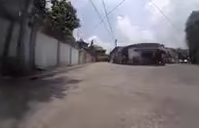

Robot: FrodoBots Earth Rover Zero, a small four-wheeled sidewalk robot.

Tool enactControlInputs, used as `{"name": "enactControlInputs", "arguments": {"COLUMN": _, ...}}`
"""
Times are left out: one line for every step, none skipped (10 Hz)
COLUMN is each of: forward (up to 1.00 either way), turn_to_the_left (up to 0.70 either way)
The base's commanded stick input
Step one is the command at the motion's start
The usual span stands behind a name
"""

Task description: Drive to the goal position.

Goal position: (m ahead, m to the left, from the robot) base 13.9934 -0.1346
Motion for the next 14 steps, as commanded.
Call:
{"name": "enactControlInputs", "arguments": {"forward": 1.00, "turn_to_the_left": 0.00}}
{"name": "enactControlInputs", "arguments": {"forward": 1.00, "turn_to_the_left": 0.00}}
{"name": "enactControlInputs", "arguments": {"forward": 1.00, "turn_to_the_left": 0.00}}
{"name": "enactControlInputs", "arguments": {"forward": 1.00, "turn_to_the_left": 0.00}}
{"name": "enactControlInputs", "arguments": {"forward": 1.00, "turn_to_the_left": 0.00}}
{"name": "enactControlInputs", "arguments": {"forward": 1.00, "turn_to_the_left": 0.00}}
{"name": "enactControlInputs", "arguments": {"forward": 1.00, "turn_to_the_left": 0.00}}
{"name": "enactControlInputs", "arguments": {"forward": 1.00, "turn_to_the_left": 0.00}}
{"name": "enactControlInputs", "arguments": {"forward": 1.00, "turn_to_the_left": 0.00}}
{"name": "enactControlInputs", "arguments": {"forward": 1.00, "turn_to_the_left": 0.00}}
{"name": "enactControlInputs", "arguments": {"forward": 1.00, "turn_to_the_left": 0.00}}
{"name": "enactControlInputs", "arguments": {"forward": 1.00, "turn_to_the_left": 0.00}}
{"name": "enactControlInputs", "arguments": {"forward": 1.00, "turn_to_the_left": 0.00}}
{"name": "enactControlInputs", "arguments": {"forward": 1.00, "turn_to_the_left": 0.00}}
